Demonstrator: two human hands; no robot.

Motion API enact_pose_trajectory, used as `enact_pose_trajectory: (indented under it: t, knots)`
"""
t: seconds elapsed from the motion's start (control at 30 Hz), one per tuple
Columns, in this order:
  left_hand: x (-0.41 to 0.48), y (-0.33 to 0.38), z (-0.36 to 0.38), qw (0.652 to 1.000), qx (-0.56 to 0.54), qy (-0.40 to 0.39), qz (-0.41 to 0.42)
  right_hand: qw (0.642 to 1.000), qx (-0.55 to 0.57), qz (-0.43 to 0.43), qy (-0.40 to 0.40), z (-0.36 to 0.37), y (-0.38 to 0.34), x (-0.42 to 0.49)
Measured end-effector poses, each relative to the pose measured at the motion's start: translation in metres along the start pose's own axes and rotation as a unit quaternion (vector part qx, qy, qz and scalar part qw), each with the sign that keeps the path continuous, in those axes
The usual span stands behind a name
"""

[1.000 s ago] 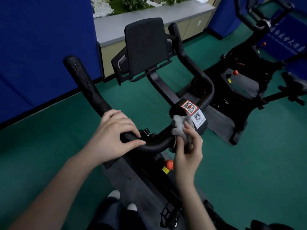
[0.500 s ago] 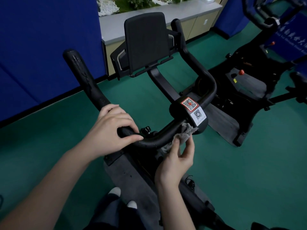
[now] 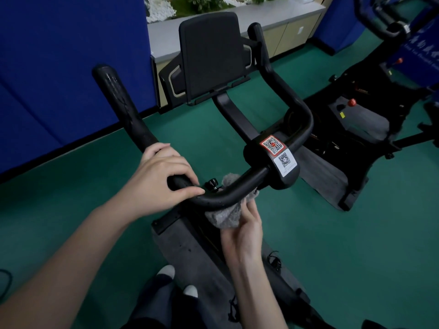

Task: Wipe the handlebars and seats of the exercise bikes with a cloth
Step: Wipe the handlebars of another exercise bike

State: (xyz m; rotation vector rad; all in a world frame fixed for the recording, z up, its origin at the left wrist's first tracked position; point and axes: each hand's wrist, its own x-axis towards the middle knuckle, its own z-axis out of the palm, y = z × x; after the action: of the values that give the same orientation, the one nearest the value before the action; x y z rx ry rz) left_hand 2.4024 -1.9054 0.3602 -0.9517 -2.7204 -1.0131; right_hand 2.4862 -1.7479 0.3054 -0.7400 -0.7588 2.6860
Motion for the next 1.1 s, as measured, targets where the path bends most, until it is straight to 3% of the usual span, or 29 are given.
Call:
enact_pose_trajectory:
  t: [0.3, 0.43, 0.6, 0.7, 0.8, 0.9, 0.97, 1.1]
  knots:
    - [0.000, 0.000, 0.000, 1.000, 0.004, 0.002, 0.006, 0.996, -0.058, 0.037, -0.047, -0.007, 0.012, -0.015]
    - [0.000, 0.000, 0.000, 1.000, -0.001, 0.004, 0.003, 0.999, -0.032, 0.003, 0.011, -0.009, 0.003, -0.006]
    - [-0.001, -0.001, 0.001, 1.000, -0.002, 0.011, 0.010, 0.986, -0.163, -0.007, 0.023, -0.011, 0.015, -0.022]
    - [-0.001, -0.003, 0.001, 1.000, -0.004, 0.012, 0.012, 0.957, -0.239, -0.121, 0.107, -0.016, 0.003, -0.024]
    - [-0.002, -0.003, 0.002, 1.000, -0.003, 0.021, 0.016, 0.861, -0.357, -0.327, 0.153, -0.013, -0.013, -0.022]
    - [-0.001, -0.003, 0.003, 0.999, -0.003, 0.028, 0.016, 0.728, -0.519, -0.445, 0.053, 0.001, -0.020, -0.014]
    - [-0.001, -0.004, 0.003, 0.999, -0.003, 0.031, 0.016, 0.633, -0.622, -0.459, -0.035, 0.010, -0.023, -0.008]
    - [-0.002, -0.005, 0.004, 0.999, -0.004, 0.031, 0.019, 0.491, -0.760, -0.400, -0.143, 0.026, -0.046, 0.000]
